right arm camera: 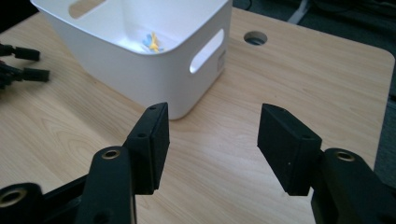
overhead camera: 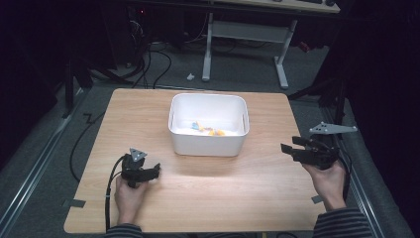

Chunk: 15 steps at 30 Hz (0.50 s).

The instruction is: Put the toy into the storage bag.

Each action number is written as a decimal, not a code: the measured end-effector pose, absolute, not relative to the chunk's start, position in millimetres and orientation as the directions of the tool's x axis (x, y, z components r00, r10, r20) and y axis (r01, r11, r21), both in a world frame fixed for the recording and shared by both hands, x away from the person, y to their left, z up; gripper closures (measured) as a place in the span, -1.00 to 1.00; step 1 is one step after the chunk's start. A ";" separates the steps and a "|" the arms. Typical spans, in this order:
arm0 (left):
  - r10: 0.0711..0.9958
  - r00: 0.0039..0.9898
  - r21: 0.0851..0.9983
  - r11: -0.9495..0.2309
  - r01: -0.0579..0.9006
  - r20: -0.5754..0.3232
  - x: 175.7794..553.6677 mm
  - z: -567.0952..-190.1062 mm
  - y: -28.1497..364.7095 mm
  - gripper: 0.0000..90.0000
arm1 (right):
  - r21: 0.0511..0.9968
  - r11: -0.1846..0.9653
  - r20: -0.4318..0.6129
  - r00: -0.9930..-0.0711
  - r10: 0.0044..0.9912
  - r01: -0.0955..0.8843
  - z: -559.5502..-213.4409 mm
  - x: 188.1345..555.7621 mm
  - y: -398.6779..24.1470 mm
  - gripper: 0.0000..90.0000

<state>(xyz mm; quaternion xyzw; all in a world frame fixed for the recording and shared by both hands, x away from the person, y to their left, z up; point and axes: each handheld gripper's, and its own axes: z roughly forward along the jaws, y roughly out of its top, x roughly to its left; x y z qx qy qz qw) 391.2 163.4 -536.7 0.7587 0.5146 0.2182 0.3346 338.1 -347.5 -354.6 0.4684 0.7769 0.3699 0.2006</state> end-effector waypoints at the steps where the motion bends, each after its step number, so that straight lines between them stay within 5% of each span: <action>1: 0.927 0.375 0.732 -0.247 0.635 -0.013 391.2 -536.6 163.3 -0.57 | 0.762 0.292 0.027 -0.479 0.878 0.578 -355.4 337.1 -346.8 -0.02; 15: 0.927 0.375 0.732 -0.247 0.635 -0.013 391.2 -536.6 163.3 -0.57 | 0.778 0.261 0.061 -0.482 0.874 0.571 -374.0 325.2 -346.9 -0.01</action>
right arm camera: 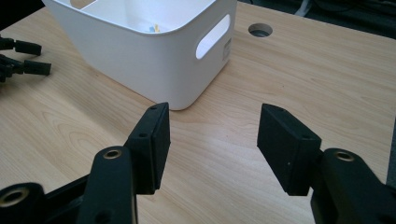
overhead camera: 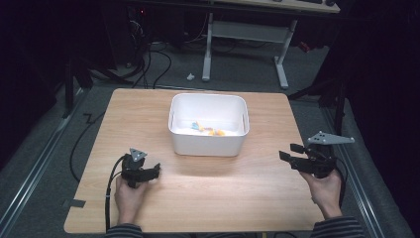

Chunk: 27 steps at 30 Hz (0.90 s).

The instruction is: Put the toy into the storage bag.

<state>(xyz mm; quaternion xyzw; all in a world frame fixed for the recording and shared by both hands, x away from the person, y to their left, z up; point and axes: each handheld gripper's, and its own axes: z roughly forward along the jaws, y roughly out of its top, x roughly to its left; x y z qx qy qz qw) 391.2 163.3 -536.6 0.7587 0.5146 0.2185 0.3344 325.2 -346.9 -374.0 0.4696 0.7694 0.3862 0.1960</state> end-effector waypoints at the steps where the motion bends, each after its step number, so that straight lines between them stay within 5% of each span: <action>1: 0.927 0.375 0.732 -0.247 0.635 -0.012 391.2 -536.6 163.3 -0.58 | 0.780 0.256 0.066 -0.481 0.874 0.571 -374.4 324.2 -347.5 -0.01; 27: 0.927 0.374 0.732 -0.247 0.635 -0.011 391.1 -536.7 163.2 -0.58 | 0.785 0.232 0.113 -0.502 0.858 0.574 -405.1 335.6 -327.8 -0.02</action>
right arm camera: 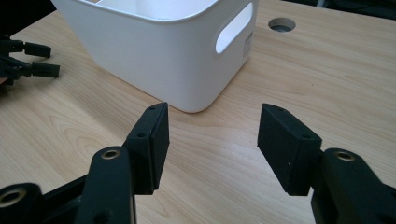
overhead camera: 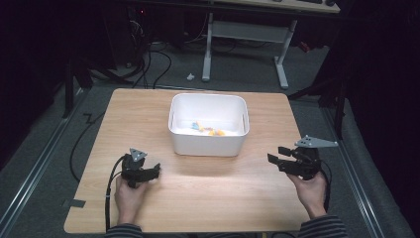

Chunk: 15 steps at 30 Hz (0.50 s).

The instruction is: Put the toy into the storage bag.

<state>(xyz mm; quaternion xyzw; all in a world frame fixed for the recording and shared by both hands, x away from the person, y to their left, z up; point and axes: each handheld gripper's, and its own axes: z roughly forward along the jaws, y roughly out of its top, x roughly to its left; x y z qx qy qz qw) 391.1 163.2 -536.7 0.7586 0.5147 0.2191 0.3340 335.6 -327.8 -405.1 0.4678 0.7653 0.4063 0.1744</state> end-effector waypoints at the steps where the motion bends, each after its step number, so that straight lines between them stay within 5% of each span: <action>1: 0.927 0.374 0.732 -0.247 0.635 -0.011 391.1 -536.7 163.2 -0.58 | 0.782 0.232 0.117 -0.501 0.858 0.579 -407.5 336.2 -326.7 -0.02; 15: 0.927 0.374 0.732 -0.247 0.635 -0.011 391.1 -536.7 163.1 -0.58 | 0.757 0.239 0.134 -0.502 0.854 0.609 -435.0 344.1 -314.0 -0.02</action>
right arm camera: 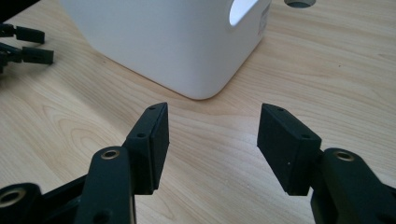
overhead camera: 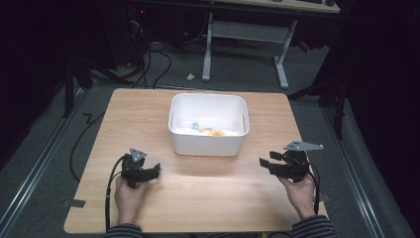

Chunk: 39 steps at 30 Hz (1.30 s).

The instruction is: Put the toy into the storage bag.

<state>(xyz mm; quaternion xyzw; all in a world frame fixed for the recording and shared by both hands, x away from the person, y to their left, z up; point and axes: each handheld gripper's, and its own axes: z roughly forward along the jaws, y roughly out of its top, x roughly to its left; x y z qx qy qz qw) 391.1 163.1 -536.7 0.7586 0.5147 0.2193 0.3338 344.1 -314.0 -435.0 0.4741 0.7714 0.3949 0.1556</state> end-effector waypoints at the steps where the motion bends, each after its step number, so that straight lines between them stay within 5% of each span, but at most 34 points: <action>1: 0.927 0.374 0.732 -0.247 0.635 -0.011 391.1 -536.7 163.1 -0.58 | 0.755 0.240 0.134 -0.502 0.854 0.610 -437.6 344.8 -313.1 -0.02; 39: 0.927 0.374 0.732 -0.247 0.635 -0.011 391.1 -536.7 163.2 -0.58 | 0.697 0.302 0.063 -0.475 0.877 0.650 -501.1 368.3 -289.4 -0.08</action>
